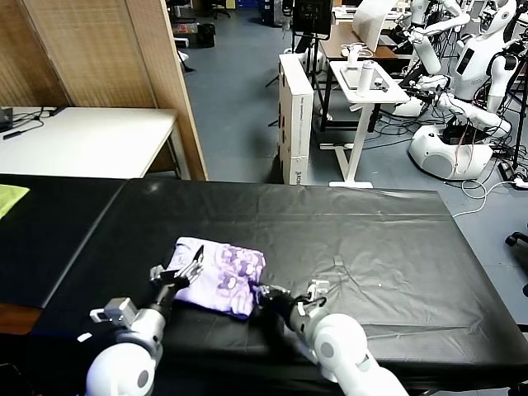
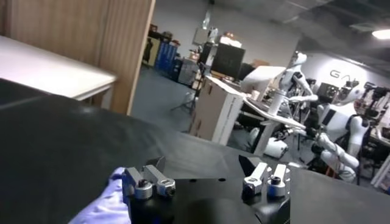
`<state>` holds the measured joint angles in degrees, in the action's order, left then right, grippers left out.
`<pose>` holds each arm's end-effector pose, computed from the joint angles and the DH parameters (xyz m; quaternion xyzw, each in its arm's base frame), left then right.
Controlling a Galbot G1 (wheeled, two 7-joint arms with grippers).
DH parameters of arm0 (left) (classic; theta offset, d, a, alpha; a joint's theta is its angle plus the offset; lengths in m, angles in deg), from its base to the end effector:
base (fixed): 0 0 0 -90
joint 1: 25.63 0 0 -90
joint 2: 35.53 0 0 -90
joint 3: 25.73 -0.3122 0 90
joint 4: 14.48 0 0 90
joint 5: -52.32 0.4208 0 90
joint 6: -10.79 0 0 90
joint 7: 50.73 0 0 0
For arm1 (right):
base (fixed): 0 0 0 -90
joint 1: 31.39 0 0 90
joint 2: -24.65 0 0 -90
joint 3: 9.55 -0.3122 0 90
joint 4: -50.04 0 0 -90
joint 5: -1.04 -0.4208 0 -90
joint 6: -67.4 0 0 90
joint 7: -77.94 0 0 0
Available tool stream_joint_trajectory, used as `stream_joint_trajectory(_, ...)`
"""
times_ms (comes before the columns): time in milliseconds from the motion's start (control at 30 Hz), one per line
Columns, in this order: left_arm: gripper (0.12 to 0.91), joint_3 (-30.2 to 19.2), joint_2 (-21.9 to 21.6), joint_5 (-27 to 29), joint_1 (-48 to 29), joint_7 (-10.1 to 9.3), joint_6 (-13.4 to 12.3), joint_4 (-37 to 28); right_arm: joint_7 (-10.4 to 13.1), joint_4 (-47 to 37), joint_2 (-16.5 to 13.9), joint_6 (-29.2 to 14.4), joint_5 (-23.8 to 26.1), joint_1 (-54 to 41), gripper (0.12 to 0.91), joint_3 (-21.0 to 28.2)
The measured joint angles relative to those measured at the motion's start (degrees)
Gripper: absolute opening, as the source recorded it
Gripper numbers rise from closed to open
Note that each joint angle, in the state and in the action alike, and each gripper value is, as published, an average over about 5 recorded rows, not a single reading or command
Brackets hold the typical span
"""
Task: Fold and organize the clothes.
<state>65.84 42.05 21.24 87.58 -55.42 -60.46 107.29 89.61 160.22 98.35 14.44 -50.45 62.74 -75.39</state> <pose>0.2946 0.0291 -0.2204 -0.0430 -0.9820 0.1514 0.1044 0.3446 0.1083 -0.2311 0.2589 -0.8893 -0.2061 0.3158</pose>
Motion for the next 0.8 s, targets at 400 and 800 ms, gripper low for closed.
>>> stream_joint_trajectory(400, 0.907, 1.2, 0.2, -0.2, 0.5, 0.0, -0.2, -0.9, -3.3, -1.9, -9.9, 5.2, 7.8, -7.8, 0.159, -4.1)
stream_joint_trajectory(800, 0.907, 2.0, 0.6, -0.3, 0.7, 0.04, -0.4, -1.9, -6.1, 2.0, -15.3, 5.2, 13.9, -6.7, 0.578, -5.8)
